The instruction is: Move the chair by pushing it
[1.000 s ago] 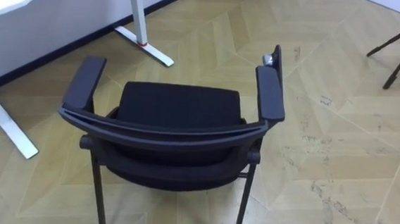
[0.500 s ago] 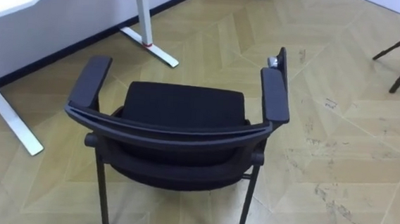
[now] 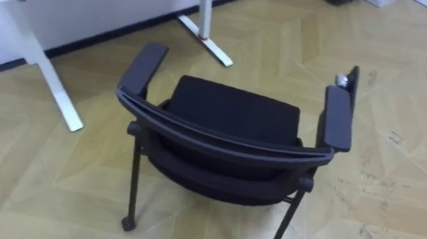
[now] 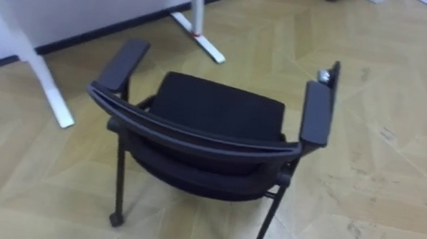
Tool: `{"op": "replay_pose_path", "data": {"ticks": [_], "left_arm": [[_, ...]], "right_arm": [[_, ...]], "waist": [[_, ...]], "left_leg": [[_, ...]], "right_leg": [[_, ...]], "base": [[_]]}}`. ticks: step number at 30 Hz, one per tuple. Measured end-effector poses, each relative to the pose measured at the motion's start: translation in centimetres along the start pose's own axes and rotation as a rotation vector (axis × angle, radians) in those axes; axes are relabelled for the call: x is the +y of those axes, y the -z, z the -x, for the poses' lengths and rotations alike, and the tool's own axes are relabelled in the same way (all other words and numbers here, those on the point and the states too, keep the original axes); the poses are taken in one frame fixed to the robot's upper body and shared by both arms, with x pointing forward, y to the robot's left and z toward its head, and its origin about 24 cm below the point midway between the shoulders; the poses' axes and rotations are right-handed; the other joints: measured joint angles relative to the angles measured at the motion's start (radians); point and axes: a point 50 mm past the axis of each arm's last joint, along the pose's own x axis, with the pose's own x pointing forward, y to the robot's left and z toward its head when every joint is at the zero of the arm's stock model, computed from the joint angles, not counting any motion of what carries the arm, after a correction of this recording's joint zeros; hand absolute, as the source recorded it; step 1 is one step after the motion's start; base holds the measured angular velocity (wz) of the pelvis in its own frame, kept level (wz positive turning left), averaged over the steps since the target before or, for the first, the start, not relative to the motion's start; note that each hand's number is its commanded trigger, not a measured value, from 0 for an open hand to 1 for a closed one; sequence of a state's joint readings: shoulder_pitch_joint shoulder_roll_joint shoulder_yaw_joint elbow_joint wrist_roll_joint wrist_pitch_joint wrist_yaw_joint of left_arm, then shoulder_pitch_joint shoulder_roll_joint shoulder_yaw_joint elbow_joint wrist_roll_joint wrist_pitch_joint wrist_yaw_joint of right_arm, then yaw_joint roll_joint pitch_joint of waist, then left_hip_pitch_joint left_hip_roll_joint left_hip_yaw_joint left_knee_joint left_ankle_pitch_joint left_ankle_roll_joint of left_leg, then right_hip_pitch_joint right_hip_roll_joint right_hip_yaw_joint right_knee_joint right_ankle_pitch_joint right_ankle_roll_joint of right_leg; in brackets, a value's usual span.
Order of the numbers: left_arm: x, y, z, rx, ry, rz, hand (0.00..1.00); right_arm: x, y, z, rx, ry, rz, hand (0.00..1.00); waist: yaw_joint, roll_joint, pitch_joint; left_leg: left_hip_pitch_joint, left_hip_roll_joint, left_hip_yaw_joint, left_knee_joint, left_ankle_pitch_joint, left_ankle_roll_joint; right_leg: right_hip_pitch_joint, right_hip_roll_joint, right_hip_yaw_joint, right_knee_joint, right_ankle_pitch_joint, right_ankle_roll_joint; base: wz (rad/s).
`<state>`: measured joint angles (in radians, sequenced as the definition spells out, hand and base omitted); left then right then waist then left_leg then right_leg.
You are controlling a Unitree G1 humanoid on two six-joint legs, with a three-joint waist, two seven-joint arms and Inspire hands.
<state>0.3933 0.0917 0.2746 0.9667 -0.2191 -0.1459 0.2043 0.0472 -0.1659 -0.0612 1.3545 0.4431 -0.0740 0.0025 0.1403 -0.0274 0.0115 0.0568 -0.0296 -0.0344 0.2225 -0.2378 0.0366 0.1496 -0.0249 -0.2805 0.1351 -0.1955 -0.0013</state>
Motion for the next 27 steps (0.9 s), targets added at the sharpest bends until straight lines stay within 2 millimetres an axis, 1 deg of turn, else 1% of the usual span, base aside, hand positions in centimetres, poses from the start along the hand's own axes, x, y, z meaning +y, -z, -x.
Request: {"op": "replay_pose_path", "data": {"ticks": [1,2,3,4,6,8,10,12,13,14,16,17,19,20,22,23,24,25,26,27], "left_arm": [[0.2,0.0,0.1,-0.008,-0.011,0.024,0.0],[0.3,0.0,0.1,-0.011,-0.016,0.032,0.0],[0.5,-0.2,0.2,-0.022,-0.022,0.04,0.0],[0.6,-0.6,0.2,-0.043,-0.033,0.05,0.0],[1.2,-1.1,0.3,-0.079,-0.067,0.072,0.0],[1.7,-2.0,0.4,-0.133,-0.108,0.099,0.0],[2.2,-3.6,0.5,-0.217,-0.177,0.138,0.0],[2.6,-4.7,0.6,-0.276,-0.241,0.153,0.0],[2.8,-5.9,0.8,-0.32,-0.281,0.173,0.0],[3.0,-6.5,0.9,-0.347,-0.301,0.18,0.0],[3.6,-8.9,1.7,-0.474,-0.377,0.176,0.0],[3.7,-9.5,1.8,-0.504,-0.394,0.169,0.0],[3.9,-11.7,2.5,-0.61,-0.461,0.157,0.0],[3.9,-12.2,2.7,-0.639,-0.472,0.154,0.0],[3.7,-14.4,3.8,-0.763,-0.513,0.125,0.0],[3.6,-14.9,4.1,-0.791,-0.521,0.12,0.0],[3.3,-15.9,4.7,-0.849,-0.536,0.107,0.0],[3.1,-16.8,5.3,-0.909,-0.549,0.089,0.0],[3.0,-17.1,5.6,-0.937,-0.555,0.076,0.0],[2.7,-17.8,6.2,-0.996,-0.568,0.04,0.0]], "right_arm": [[0.0,-0.2,0.0,-0.009,0.001,0.005,0.0],[-0.1,-0.2,0.0,-0.013,0.001,0.007,0.0],[-0.1,-0.2,0.0,-0.017,0.003,0.011,0.0],[-0.1,-0.2,0.0,-0.018,0.004,0.019,0.0],[-0.1,-0.3,0.0,-0.027,0.005,0.018,0.0],[-0.3,-0.3,0.0,-0.039,0.01,0.016,0.0],[-0.4,-0.5,0.0,-0.057,0.021,0.003,0.0],[-0.5,-0.8,0.0,-0.072,0.029,-0.001,0.0],[-0.6,-0.8,0.0,-0.076,0.035,-0.007,0.0],[-0.6,-0.7,0.1,-0.078,0.039,-0.009,0.0],[-0.9,-0.5,0.1,-0.077,0.057,-0.01,0.0],[-0.9,-0.5,0.1,-0.078,0.059,-0.018,0.0],[-1.0,-0.7,0.1,-0.081,0.069,-0.029,0.0],[-1.1,-0.7,0.1,-0.081,0.07,-0.031,0.0],[-1.1,-0.7,0.1,-0.08,0.071,-0.028,0.0],[-1.1,-0.6,0.1,-0.08,0.07,-0.027,0.0],[-1.1,-0.6,0.1,-0.077,0.068,-0.027,0.0],[-1.1,-0.4,0.1,-0.074,0.07,-0.026,0.0],[-1.2,-0.4,0.1,-0.073,0.072,-0.026,0.0],[-1.2,-0.3,0.2,-0.073,0.074,-0.022,0.0]], "waist": [[0.002,0.005,-0.0002],[0.002,0.005,-0.0005],[0.004,0.012,-0.0029],[0.007,0.015,-0.0052],[0.013,0.015,-0.0044],[0.025,0.018,-0.0066],[0.029,0.018,-0.0066],[0.031,0.021,-0.0084],[0.029,0.022,-0.0087],[0.03,0.022,-0.0087],[0.034,0.024,-0.0085],[0.034,0.026,-0.0086],[0.034,0.034,-0.0082],[0.032,0.034,-0.0081],[0.027,0.037,-0.008],[0.026,0.038,-0.008],[0.024,0.039,-0.0077],[0.021,0.036,-0.0087],[0.019,0.038,-0.008],[0.013,0.031,-0.0106]], "left_leg": [[-0.001,-0.001,-0.004,0.001,0.0,0.0],[-0.001,-0.002,-0.008,0.001,0.0,0.0],[-0.002,-0.001,-0.013,0.003,0.0,0.0],[-0.002,0.0,-0.014,0.004,0.0,0.0],[0.001,0.0,-0.008,0.003,0.001,0.0],[0.005,0.0,-0.003,0.002,0.001,0.0],[0.005,0.0,-0.007,0.002,0.001,0.0],[0.004,0.0,-0.009,0.001,0.001,0.001],[0.006,0.0,-0.011,0.001,0.001,0.001],[0.007,0.0,-0.013,0.0,0.001,0.001],[0.012,-0.001,-0.015,0.0,0.001,0.001],[0.011,-0.001,-0.014,0.0,0.001,0.001],[0.007,-0.001,-0.015,0.0,0.001,0.001],[0.007,-0.001,-0.017,0.0,0.001,0.001],[0.008,0.0,-0.02,0.001,0.001,0.0],[0.008,0.0,-0.021,0.002,0.001,0.0],[0.008,0.0,-0.022,0.003,0.001,0.0],[0.009,-0.001,-0.023,0.003,0.001,0.0],[0.009,-0.001,-0.024,0.003,0.001,0.0],[0.009,-0.002,-0.024,0.001,0.001,0.0]], "right_leg": [[0.007,0.0,-0.007,0.0,0.0,0.0],[0.008,-0.001,-0.012,0.0,0.0,0.0],[0.006,-0.002,-0.021,0.0,0.0,0.0],[0.004,-0.002,-0.021,0.0,0.0,0.0],[0.006,-0.002,-0.02,0.0,0.0,0.0],[0.009,-0.002,-0.019,0.0,-0.001,0.0],[0.009,-0.003,-0.021,0.001,0.0,0.0],[0.008,-0.003,-0.019,0.001,0.0,0.0],[0.01,-0.003,-0.019,0.001,0.0,0.0],[0.012,-0.003,-0.02,0.001,0.0,0.0],[0.016,-0.002,-0.023,0.001,0.0,0.0],[0.015,-0.002,-0.023,0.001,0.0,0.0],[0.011,-0.001,-0.022,0.0,0.0,0.0],[0.011,-0.001,-0.022,0.0,0.0,0.0],[0.009,-0.001,-0.022,0.0,0.0,0.0],[0.008,-0.001,-0.023,-0.001,0.0,0.0],[0.008,0.0,-0.022,-0.001,0.0,0.0],[0.009,0.0,-0.024,-0.001,0.0,0.0],[0.01,0.0,-0.025,-0.001,0.0,0.0],[0.01,-0.001,-0.026,-0.001,0.0,0.0]], "base": [[0.11],[0.14],[0.11],[0.06],[-0.03],[-0.05],[0.0],[0.0],[0.0],[0.06],[0.03],[0.0],[0.0],[0.05],[0.02],[0.0],[0.04],[0.04],[0.0],[0.0]]}}
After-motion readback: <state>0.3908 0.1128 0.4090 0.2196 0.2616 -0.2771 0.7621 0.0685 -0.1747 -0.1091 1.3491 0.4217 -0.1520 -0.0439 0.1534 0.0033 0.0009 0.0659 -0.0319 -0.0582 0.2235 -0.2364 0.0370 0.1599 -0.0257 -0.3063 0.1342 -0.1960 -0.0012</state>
